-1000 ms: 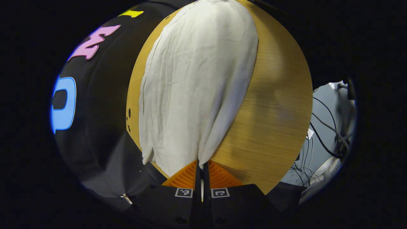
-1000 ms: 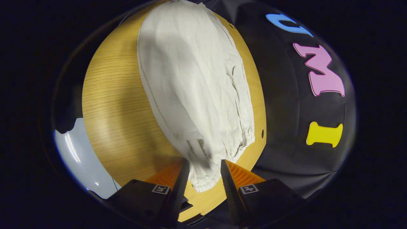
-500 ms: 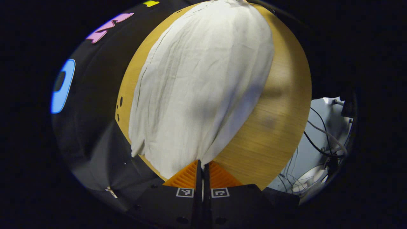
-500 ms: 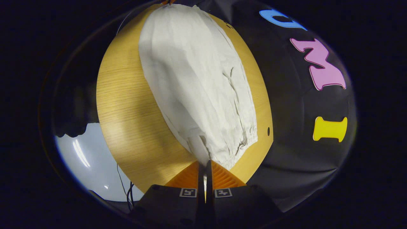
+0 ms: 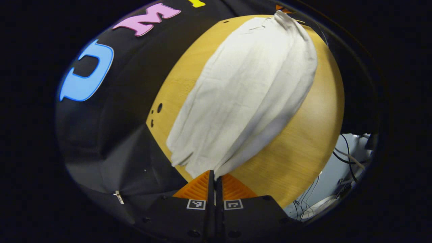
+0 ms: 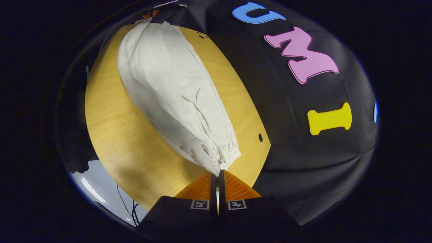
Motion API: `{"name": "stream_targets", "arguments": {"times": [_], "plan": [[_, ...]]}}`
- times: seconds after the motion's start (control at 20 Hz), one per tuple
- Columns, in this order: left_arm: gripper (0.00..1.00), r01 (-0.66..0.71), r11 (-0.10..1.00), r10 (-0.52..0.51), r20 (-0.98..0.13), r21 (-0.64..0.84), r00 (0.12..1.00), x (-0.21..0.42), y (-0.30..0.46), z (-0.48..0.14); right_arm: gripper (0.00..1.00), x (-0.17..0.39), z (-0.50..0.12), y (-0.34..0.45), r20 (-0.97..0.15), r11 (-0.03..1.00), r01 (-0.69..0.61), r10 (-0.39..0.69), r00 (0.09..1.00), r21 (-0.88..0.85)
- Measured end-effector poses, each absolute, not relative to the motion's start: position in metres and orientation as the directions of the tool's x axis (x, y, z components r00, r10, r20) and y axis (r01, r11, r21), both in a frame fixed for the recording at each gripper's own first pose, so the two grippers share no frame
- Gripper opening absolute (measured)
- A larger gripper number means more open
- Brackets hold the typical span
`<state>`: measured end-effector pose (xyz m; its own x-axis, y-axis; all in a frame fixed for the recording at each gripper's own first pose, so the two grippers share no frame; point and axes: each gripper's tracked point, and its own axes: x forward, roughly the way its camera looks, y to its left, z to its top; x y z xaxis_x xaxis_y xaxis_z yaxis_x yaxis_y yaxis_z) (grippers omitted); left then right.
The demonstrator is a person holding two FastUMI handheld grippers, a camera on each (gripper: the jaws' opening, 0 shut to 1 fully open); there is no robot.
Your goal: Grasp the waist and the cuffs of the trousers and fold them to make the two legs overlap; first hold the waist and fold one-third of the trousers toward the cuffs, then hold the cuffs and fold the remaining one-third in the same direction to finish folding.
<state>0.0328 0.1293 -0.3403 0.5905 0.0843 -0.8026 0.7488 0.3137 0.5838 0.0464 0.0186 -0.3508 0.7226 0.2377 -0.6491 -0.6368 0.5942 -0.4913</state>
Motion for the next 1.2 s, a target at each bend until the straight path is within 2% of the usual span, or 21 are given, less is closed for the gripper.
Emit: {"name": "stream_targets", "arguments": {"times": [0.2, 0.45, 0.5, 0.55, 0.6, 1.2], "plan": [[0.05, 0.704, 0.336, 0.084, -0.765, 0.625, 0.639, 0.081, 0.122, -0.319, 0.05, 0.090, -0.331, 0.018, -0.604, 0.640, -0.586, 0.229, 0.763, -0.497], [0.05, 0.687, 0.335, 0.097, -0.749, 0.645, 0.656, 0.128, 0.118, -0.316, 0.05, 0.138, -0.328, 0.018, -0.583, 0.672, -0.556, 0.223, 0.781, -0.488], [0.02, 0.686, 0.338, 0.104, -0.750, 0.644, 0.653, 0.136, 0.121, -0.318, 0.10, 0.147, -0.332, 0.019, -0.584, 0.675, -0.557, 0.224, 0.780, -0.484], [0.05, 0.686, 0.338, 0.112, -0.751, 0.645, 0.651, 0.145, 0.121, -0.322, 0.05, 0.156, -0.337, 0.020, -0.589, 0.677, -0.559, 0.224, 0.776, -0.479], [0.05, 0.690, 0.332, 0.119, -0.754, 0.643, 0.646, 0.153, 0.122, -0.325, 0.05, 0.165, -0.346, 0.022, -0.600, 0.677, -0.565, 0.224, 0.768, -0.471], [0.05, 0.840, 0.194, 0.187, -0.860, 0.507, 0.475, 0.213, 0.138, -0.409, 0.05, 0.210, -0.459, 0.046, -0.756, 0.507, -0.751, 0.259, 0.601, -0.423]]}}
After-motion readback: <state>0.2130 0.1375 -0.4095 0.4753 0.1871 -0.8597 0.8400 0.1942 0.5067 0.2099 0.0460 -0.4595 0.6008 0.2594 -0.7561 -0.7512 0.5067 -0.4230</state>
